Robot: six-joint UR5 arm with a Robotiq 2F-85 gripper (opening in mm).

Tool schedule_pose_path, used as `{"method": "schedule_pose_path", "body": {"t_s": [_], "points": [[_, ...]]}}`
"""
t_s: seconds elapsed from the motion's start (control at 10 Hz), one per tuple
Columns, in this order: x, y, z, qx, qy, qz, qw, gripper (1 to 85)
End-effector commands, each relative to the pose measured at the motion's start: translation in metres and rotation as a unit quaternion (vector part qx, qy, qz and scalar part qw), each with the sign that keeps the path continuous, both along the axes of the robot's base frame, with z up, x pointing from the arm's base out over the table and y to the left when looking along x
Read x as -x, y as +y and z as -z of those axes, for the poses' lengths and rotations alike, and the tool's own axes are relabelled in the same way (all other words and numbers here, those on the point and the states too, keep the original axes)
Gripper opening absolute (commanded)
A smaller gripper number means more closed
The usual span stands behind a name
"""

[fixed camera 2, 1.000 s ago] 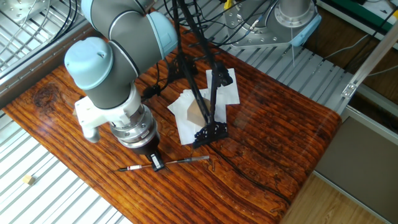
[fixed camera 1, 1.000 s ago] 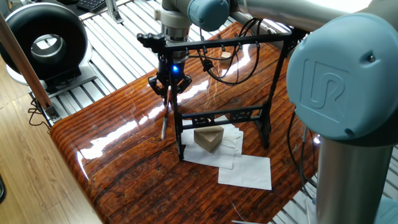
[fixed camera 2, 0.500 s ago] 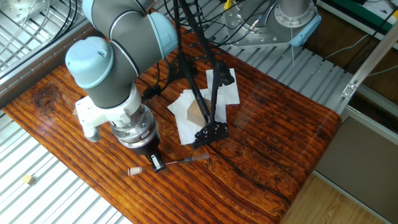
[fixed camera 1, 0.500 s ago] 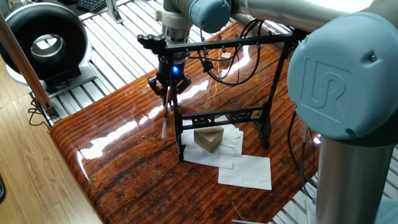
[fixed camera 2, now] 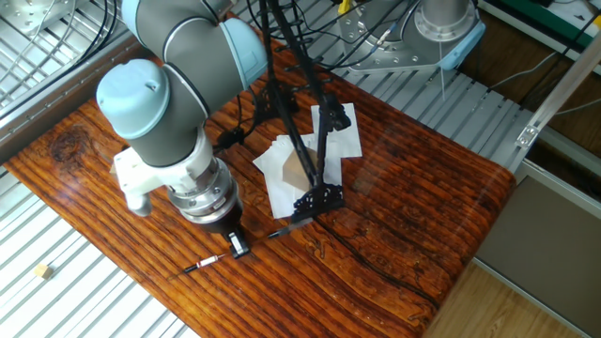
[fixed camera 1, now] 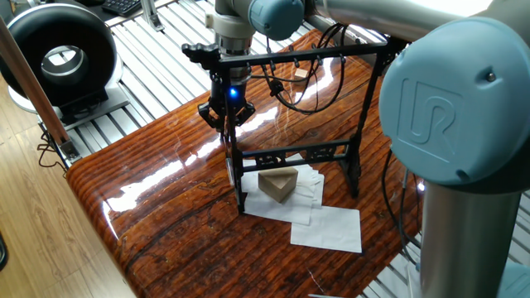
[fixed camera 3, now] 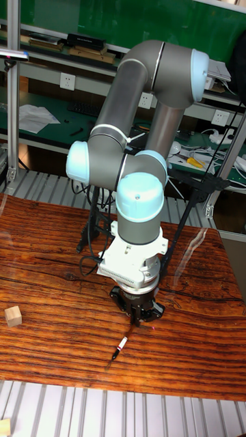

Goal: Place the brush on the pen rack

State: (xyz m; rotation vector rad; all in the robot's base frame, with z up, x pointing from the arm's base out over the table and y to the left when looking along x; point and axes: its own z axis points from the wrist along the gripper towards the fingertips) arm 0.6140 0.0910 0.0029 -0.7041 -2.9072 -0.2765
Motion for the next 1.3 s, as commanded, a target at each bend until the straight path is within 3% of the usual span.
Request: {"method": "schedule_pose_path", "body": {"t_s": [0.0,0.6,0.9,1.2], "points": [[0.001,0.007,-0.006,-0.007,0.012,0.004,0.9999,1.0],[0.000,0.000,-0.010,0.007,0.014,-0.003,0.9999,1.0],[0.001,0.003,-0.020,0.011,0.024,0.001,0.9996,1.0],[-0.002,0.004,-0.023,0.012,0.020,0.004,0.9997,1.0]]}}
